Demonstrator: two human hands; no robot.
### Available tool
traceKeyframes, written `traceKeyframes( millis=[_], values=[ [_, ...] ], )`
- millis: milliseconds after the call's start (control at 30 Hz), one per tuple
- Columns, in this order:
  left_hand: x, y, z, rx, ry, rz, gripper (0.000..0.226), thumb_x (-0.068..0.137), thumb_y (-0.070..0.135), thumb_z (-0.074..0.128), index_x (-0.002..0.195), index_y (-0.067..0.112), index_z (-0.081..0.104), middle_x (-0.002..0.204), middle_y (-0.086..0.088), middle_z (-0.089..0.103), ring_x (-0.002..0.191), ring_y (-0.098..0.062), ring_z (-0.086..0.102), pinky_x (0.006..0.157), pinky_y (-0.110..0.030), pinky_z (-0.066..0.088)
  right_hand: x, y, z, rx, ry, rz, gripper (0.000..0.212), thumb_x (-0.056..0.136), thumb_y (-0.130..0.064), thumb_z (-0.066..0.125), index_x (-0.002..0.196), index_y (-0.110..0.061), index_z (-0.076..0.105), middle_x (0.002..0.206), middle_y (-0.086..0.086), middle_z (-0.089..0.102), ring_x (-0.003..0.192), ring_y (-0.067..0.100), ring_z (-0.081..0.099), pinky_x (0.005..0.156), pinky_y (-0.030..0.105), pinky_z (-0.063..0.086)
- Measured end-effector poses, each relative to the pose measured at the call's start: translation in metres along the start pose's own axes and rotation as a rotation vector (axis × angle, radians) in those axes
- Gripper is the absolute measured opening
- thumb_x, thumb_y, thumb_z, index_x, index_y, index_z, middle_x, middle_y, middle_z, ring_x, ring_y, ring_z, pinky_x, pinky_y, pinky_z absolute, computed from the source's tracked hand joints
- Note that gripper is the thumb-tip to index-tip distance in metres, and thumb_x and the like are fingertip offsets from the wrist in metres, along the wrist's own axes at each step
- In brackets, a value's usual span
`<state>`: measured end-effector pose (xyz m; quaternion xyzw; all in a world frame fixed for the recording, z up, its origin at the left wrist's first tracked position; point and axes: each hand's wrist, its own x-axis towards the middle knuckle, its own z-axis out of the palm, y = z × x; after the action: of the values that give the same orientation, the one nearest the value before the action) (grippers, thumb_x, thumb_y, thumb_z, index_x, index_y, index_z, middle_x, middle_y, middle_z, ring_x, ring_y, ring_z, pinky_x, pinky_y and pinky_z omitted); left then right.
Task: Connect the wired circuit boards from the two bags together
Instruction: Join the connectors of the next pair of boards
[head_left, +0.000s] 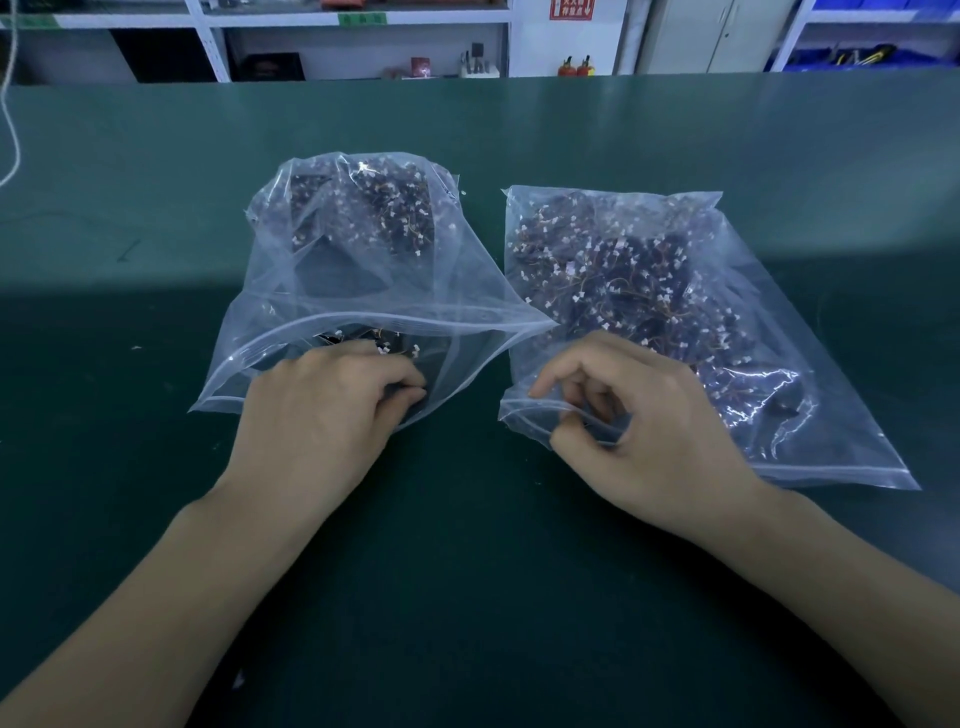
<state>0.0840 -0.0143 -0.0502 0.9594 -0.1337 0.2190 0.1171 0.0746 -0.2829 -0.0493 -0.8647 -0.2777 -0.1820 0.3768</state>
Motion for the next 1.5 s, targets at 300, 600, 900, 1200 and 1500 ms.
traceKeyframes(
  millis=[300, 600, 900, 1200, 1500],
  values=[
    [0.0, -0.0016, 0.0008, -0.012, -0.01, 0.009, 0.007, 0.093, 0.044, 0.073, 0.094, 0.037, 0.077, 0.079, 0.016, 0.053, 0.076, -0.02, 0.064, 0.06, -0.03, 0.041, -0.0002, -0.0015, 0.0, -0.023, -0.054, 0.002, 0.019, 0.082, -0.027, 0.064, 0.099, -0.028, 0.072, 0.087, -0.014, 0.057, 0.067, 0.018, 0.056, 0.063, 0.037, 0.052],
    [-0.0002, 0.0015, 0.0002, -0.022, -0.026, -0.059, 0.018, 0.09, 0.044, 0.076, 0.082, 0.031, 0.068, 0.075, 0.015, 0.046, 0.071, -0.014, 0.053, 0.058, -0.03, 0.039, -0.0018, -0.0012, 0.0025, -0.013, -0.054, 0.002, 0.014, 0.088, -0.038, 0.073, 0.098, -0.029, 0.071, 0.089, -0.015, 0.058, 0.07, 0.018, 0.058, 0.066, 0.035, 0.052],
    [-0.0006, -0.0001, 0.0007, -0.127, -0.085, -0.137, 0.017, 0.091, 0.043, 0.078, 0.086, 0.031, 0.067, 0.094, 0.014, 0.053, 0.092, -0.009, 0.054, 0.069, -0.027, 0.04, -0.0019, -0.0007, 0.0038, -0.002, -0.037, 0.007, 0.02, 0.091, -0.045, 0.073, 0.098, -0.027, 0.071, 0.09, -0.014, 0.058, 0.073, 0.017, 0.059, 0.066, 0.032, 0.051],
    [-0.0013, 0.0016, -0.0016, -0.127, -0.092, -0.101, 0.017, 0.091, 0.04, 0.078, 0.087, 0.032, 0.064, 0.084, 0.017, 0.053, 0.088, -0.009, 0.048, 0.066, -0.024, 0.031, -0.0025, -0.0001, 0.0042, -0.005, -0.032, 0.013, 0.021, 0.093, -0.046, 0.071, 0.099, -0.026, 0.072, 0.092, -0.014, 0.059, 0.072, 0.016, 0.059, 0.067, 0.033, 0.052],
    [-0.0012, 0.0025, 0.0024, -0.179, -0.011, 0.009, 0.017, 0.096, 0.026, 0.075, 0.113, 0.026, 0.078, 0.092, 0.014, 0.062, 0.09, -0.014, 0.059, 0.074, -0.034, 0.049, -0.0032, 0.0004, 0.0038, 0.001, -0.006, 0.003, 0.017, 0.094, -0.041, 0.073, 0.097, -0.025, 0.072, 0.092, -0.013, 0.061, 0.07, 0.018, 0.058, 0.067, 0.034, 0.051]
  ],
)
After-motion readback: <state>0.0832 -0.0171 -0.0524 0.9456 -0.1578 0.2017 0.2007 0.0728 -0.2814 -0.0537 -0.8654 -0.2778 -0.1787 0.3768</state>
